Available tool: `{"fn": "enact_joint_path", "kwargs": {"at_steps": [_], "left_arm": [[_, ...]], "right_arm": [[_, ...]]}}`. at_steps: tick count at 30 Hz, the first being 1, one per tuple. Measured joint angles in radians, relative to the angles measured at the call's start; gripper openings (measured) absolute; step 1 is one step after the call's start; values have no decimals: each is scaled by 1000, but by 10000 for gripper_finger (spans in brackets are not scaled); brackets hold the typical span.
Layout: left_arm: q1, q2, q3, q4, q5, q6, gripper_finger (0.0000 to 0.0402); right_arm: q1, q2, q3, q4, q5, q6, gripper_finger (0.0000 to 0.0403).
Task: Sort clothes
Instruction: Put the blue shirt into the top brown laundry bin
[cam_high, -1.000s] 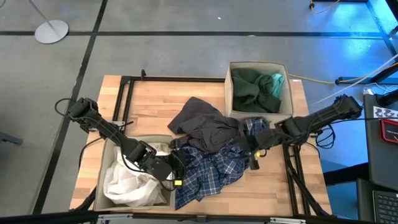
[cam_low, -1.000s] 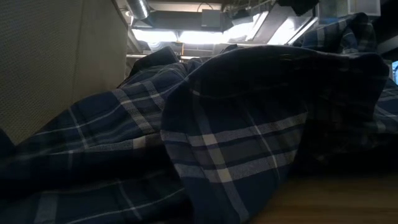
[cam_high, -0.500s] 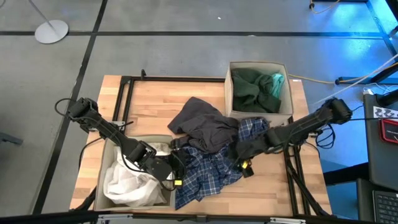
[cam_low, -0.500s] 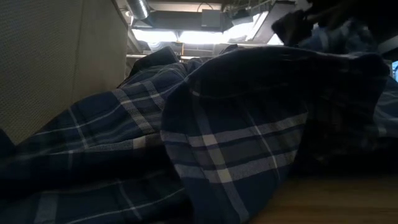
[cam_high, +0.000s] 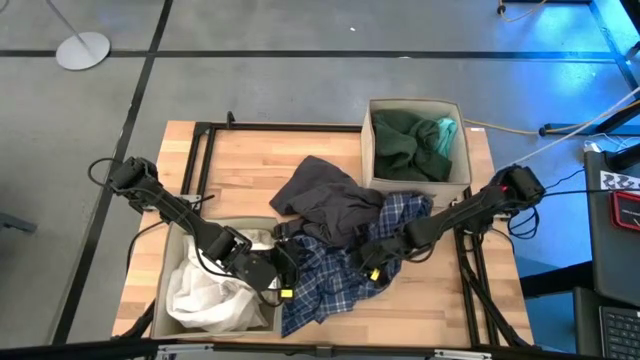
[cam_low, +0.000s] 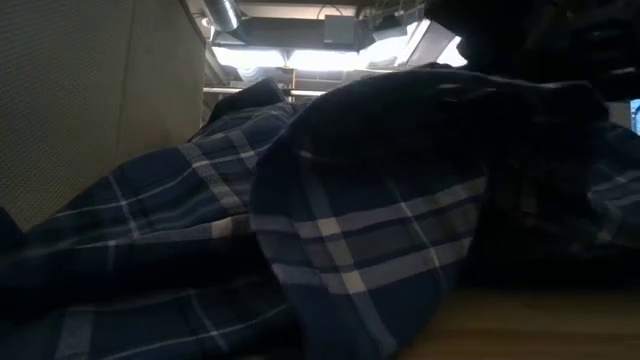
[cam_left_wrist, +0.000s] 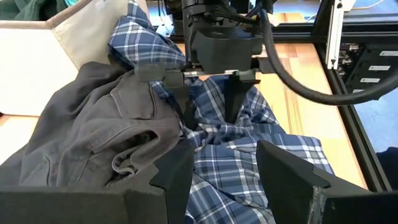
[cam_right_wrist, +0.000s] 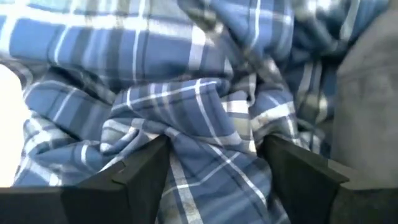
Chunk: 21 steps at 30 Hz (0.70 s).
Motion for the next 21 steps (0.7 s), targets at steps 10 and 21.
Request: {"fn": "enact_joint_path", "kwargs": {"at_steps": [10,21], "left_arm": [[-1,0,0,-5,0,-5,166],[-1,0,0,-7,0,-5,166]], "right_arm": [[1,91,1,248,49,-187,266],[0,207,1,451,73,-295,266]]}}
